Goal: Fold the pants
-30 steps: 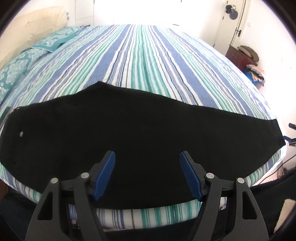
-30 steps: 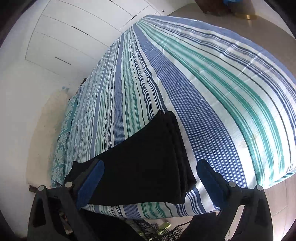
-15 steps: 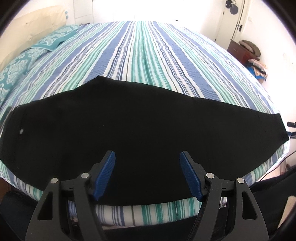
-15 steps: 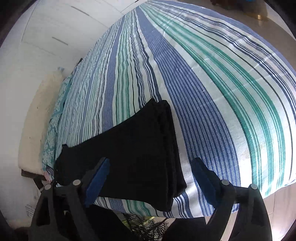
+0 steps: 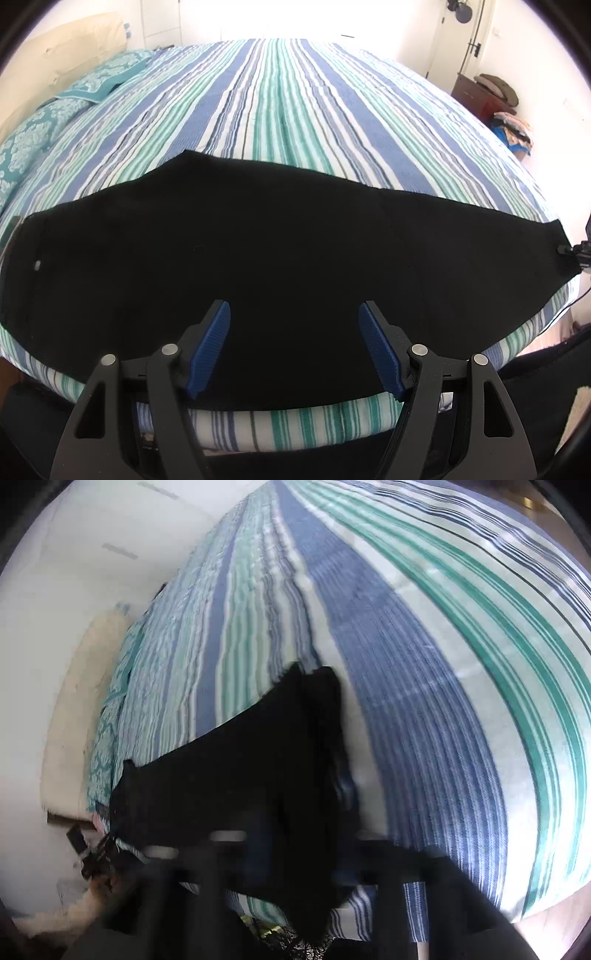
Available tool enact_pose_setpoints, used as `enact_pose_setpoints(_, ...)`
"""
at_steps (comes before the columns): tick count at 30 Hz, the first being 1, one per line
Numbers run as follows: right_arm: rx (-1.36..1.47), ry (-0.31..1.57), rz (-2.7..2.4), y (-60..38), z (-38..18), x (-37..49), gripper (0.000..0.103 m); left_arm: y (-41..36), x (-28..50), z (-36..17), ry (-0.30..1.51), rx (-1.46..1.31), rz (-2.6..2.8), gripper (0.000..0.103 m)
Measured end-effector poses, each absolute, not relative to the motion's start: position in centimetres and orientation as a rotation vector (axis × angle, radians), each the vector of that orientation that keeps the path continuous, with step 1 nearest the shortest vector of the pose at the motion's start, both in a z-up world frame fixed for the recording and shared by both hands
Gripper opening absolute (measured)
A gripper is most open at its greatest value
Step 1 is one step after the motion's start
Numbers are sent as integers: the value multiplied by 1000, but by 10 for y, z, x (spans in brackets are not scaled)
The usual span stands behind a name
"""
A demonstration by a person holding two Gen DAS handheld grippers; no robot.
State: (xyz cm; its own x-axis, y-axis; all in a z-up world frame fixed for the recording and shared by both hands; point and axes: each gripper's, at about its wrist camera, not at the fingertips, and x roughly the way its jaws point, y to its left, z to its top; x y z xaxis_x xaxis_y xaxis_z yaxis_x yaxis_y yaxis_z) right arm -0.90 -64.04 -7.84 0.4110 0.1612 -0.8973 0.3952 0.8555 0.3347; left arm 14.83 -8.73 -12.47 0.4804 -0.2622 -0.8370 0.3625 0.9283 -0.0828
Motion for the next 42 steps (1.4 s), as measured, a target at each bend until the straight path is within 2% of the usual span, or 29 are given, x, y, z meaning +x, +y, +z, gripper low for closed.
enact_pose_setpoints(2,553,1126,-135,-634,-74,-15,12,-84,148,-124,992,102,-382,75)
enact_pose_setpoints(9,750,848,75,-558,-32,-21,11,-61,159,-130,1004,-10,-362,75)
enact_pose_setpoints(17,1070,733,267,-428,-94,21,12,-14,161,-121,960,-98,-302,75)
enact_pose_setpoints(25,1156,845,359,-276,-176,116,11,60,163,-119,944,-300,-187,75)
enact_pose_setpoints(29,957,975,336,-214,-209,148,12,79,160,-120,934,-335,-152,75)
enact_pose_setpoints(36,772,1128,324,-144,-271,171,13,88,156,-126,944,-361,-129,75)
enact_pose_setpoints(37,702,1142,316,-134,-273,172,22,88,155,-126,944,-359,-132,75)
enact_pose_setpoints(40,493,1183,325,-104,-270,171,85,83,154,-120,931,-358,-159,75)
enact_pose_setpoints(41,455,1184,340,-108,-260,169,91,81,153,-117,920,-361,-178,75)
enact_pose_setpoints(42,397,1174,373,-102,-247,162,91,77,150,-111,903,-361,-216,75)
